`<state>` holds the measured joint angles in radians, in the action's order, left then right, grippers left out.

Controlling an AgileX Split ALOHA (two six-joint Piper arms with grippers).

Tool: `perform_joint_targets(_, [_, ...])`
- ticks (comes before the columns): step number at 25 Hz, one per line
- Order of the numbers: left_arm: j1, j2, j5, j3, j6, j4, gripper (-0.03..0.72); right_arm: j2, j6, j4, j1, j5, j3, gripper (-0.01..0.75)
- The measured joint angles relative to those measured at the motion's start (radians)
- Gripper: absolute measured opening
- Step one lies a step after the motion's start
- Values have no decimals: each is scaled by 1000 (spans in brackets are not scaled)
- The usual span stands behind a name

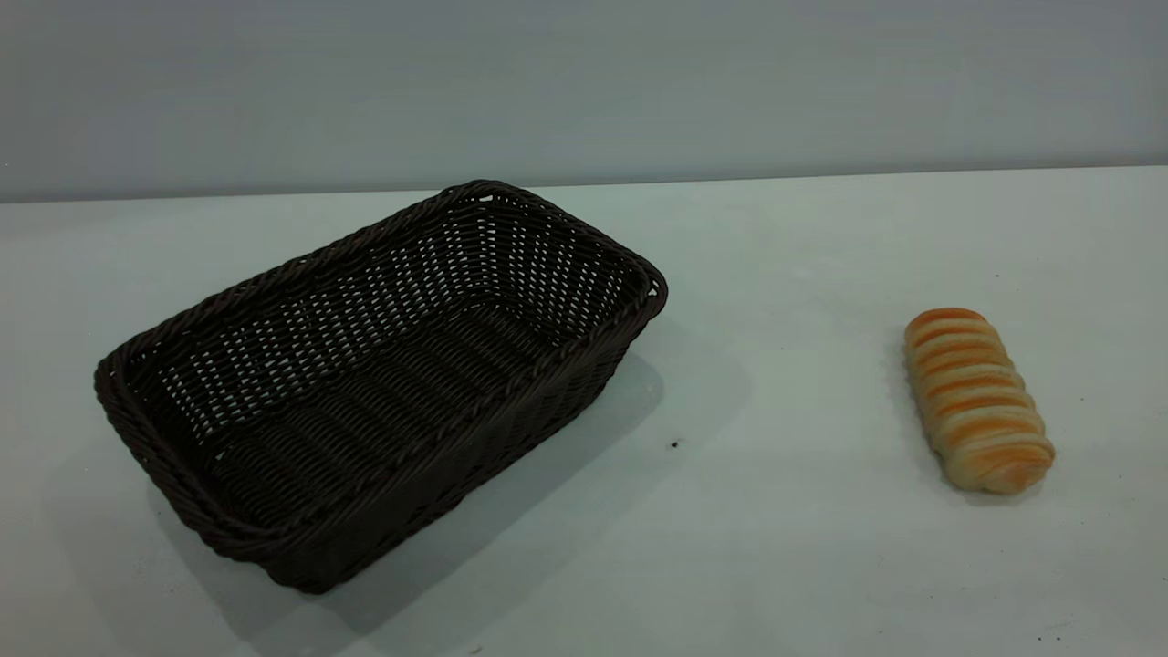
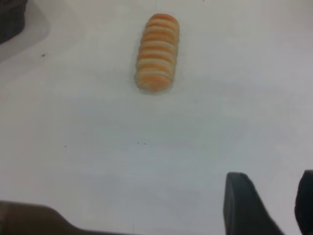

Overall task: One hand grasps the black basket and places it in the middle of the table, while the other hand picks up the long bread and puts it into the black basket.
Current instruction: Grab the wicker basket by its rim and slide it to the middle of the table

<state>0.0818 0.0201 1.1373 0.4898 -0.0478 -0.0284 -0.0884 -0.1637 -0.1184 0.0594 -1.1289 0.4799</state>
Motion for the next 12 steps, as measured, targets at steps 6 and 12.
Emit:
perform_joint_targets(6, [0,0,0,0,0,0,526,0,-6,21,0,0,0,243])
perform_joint_targets(12, [0,0,0,0,0,0,526,0,-6,25,0,0,0,243])
